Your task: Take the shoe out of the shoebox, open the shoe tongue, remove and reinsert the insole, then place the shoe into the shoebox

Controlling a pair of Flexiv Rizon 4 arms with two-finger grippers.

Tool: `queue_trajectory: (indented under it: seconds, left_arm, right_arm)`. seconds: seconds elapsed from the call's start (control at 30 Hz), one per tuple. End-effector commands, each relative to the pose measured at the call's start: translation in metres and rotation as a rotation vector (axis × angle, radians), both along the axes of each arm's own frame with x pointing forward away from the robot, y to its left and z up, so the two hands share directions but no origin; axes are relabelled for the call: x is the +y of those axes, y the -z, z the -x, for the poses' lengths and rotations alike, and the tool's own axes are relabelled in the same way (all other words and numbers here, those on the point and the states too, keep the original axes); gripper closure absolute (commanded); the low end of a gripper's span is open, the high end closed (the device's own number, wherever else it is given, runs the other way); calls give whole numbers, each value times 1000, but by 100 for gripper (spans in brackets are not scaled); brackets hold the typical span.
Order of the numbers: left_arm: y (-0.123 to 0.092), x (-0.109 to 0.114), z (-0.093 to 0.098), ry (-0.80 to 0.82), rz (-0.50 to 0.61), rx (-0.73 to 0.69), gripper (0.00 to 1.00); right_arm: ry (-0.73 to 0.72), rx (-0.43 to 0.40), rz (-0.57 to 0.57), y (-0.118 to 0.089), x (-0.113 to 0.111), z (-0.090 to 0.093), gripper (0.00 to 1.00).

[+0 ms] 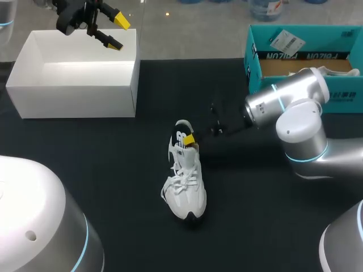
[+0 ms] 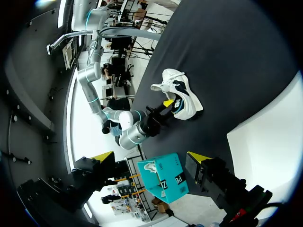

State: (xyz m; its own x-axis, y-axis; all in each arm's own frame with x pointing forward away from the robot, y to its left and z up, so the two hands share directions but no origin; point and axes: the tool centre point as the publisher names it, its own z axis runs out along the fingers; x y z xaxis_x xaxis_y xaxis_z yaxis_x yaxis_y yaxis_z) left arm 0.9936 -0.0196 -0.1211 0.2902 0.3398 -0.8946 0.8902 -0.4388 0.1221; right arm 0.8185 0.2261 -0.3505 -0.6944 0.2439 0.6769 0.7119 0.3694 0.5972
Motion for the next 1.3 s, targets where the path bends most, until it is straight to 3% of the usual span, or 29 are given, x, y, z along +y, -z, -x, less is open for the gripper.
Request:
queue_trajectory:
  seconds: [0.03,0.23,0.3,0.33,0.97,1.0,1.03,1.07,1.3]
  left_arm:
    - [0,0,-1,3,-2,0,0]
    - [0,0,-1,3,-2,0,0]
    - [0,0,-1,3,-2,0,0]
    - [0,0,-1,3,-2,0,0]
    - [0,0,-1,3,-2,0,0]
    - [0,0,-1,3,-2,0,0]
    - [0,0,-1,3,-2,0,0]
    - [0,0,-1,3,-2,0,0]
    - [0,0,-1,3,-2,0,0]
  right_arm:
    - [-11,-14,19,-11,-1,-7,61]
    - [-37,-29,21,-12,3,-23,70]
    - [-46,-29,19,-11,4,-27,85]
    - [-50,-27,18,-9,4,-28,99]
    - [-41,91,18,11,1,-1,100]
    - [-36,86,16,9,1,-1,67]
    - [-29,83,18,6,1,-1,5]
    - [-18,72,21,3,1,-2,0]
    - [28,89,66,-18,2,-1,0]
